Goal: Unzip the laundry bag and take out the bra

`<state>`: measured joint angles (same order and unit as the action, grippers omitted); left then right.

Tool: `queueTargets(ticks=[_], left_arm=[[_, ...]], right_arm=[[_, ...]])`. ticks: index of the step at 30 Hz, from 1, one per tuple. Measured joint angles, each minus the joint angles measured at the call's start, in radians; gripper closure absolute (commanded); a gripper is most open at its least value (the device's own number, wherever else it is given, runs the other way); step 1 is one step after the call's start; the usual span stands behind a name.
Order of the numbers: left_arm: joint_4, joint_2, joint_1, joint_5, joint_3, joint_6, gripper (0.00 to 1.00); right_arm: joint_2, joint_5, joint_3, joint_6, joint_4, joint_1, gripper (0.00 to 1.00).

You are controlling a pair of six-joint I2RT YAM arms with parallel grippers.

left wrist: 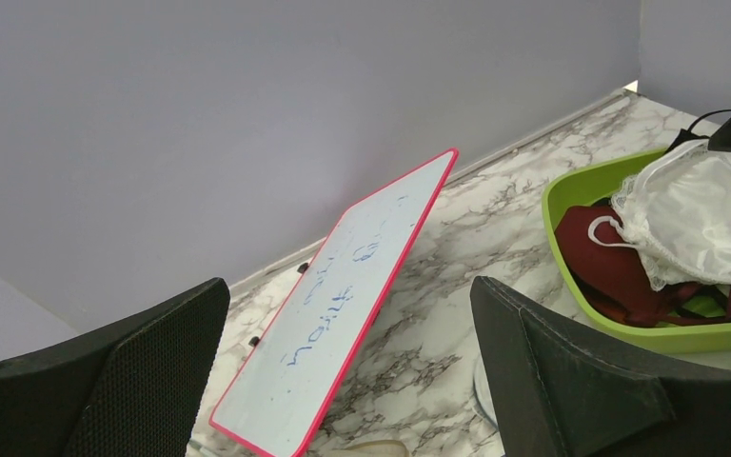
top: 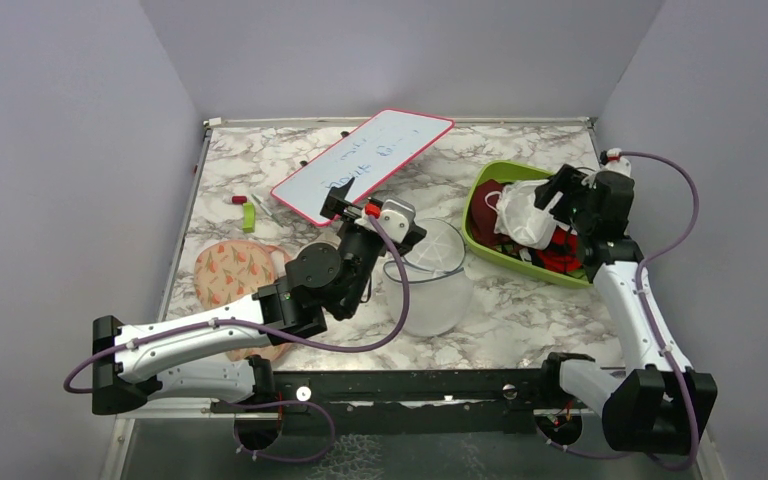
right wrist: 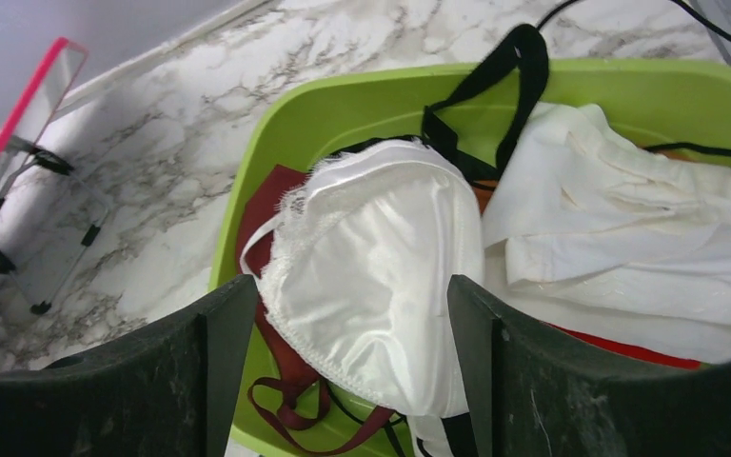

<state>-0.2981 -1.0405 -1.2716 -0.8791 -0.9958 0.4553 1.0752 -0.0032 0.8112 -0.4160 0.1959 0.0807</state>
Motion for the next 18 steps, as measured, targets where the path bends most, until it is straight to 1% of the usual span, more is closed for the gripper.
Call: queueTargets(ticks=[4, 7, 10, 13, 18], left_arm=[[0.000, -0.014, 0.000, 0.000, 0.000, 0.000, 0.06], [0.000, -0.022, 0.000, 0.000, 0.000, 0.001, 0.06], [0.000, -0.027, 0.000, 0.000, 0.000, 0.003, 0.06], [0.000, -0.030, 0.000, 0.000, 0.000, 0.004, 0.06], [0.000, -0.035, 0.000, 0.000, 0.000, 0.008, 0.06]], right_arm=[[-0.004, -0.099, 0.026, 0.042, -0.002, -0.001, 0.26], [0.060, -0.182, 0.085, 0.077, 0.010, -0.035, 0.26], [0.142, -0.241, 0.142, 0.110, 0.019, -0.148, 0.26], [0.205, -0.287, 0.165, 0.133, 0.028, -0.290, 0.27], [0.269, -0.394, 0.150, 0.103, 0.014, -0.456, 0.37]])
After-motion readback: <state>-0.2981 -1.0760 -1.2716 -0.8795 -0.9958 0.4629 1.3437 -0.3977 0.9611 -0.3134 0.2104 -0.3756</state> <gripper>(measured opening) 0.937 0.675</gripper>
